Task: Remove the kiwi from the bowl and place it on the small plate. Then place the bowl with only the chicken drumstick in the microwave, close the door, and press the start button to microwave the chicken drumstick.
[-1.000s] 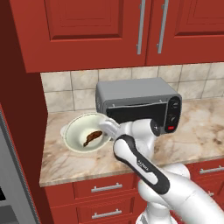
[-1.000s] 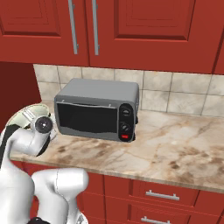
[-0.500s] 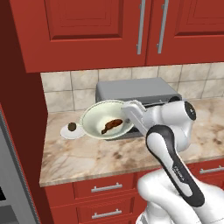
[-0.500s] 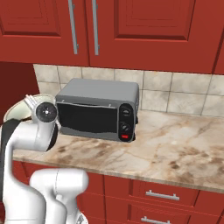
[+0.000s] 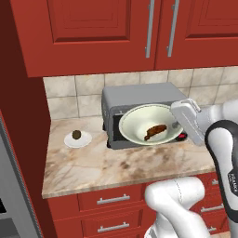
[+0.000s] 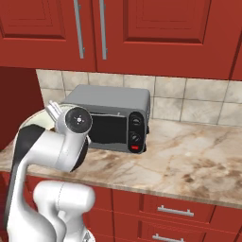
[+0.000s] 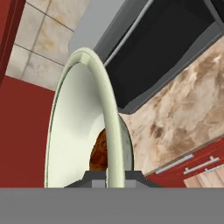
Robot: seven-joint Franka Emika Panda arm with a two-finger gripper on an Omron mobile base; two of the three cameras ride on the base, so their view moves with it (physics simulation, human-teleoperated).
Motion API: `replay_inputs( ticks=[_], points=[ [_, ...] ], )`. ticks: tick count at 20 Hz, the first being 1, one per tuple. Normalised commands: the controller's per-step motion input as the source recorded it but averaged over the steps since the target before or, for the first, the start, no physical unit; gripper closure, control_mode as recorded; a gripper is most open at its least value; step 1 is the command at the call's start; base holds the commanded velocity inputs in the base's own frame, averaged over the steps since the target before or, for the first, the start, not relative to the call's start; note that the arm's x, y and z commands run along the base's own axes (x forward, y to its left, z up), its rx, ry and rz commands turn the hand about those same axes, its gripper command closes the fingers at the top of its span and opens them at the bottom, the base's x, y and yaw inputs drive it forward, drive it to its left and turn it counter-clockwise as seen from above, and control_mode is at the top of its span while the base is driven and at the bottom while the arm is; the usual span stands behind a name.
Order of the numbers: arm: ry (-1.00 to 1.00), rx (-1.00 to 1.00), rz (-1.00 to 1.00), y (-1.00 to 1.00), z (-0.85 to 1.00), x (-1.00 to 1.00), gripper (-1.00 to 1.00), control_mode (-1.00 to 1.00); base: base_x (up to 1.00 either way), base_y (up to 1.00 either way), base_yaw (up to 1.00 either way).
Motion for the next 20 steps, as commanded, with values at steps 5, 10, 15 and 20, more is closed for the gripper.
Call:
replay_inputs(
  ticks=[5,10,15,20],
  points=[
    [0.01,0.00,-0.03,0.00,-0.16,-0.16,1.00,-1.00,0.00,0.00,0.00],
    [0.01,0.00,0.00,0.06,-0.09,-0.11,1.00,1.00,-0.19,0.00,0.00],
    [0.00,0.00,0.00,0.00,0.00,0.00,1.00,1.00,-1.00,0.09,0.00],
    [0.00,0.00,0.00,0.00,0.00,0.00,1.00,1.00,-1.00,0.70,0.00]
  ],
)
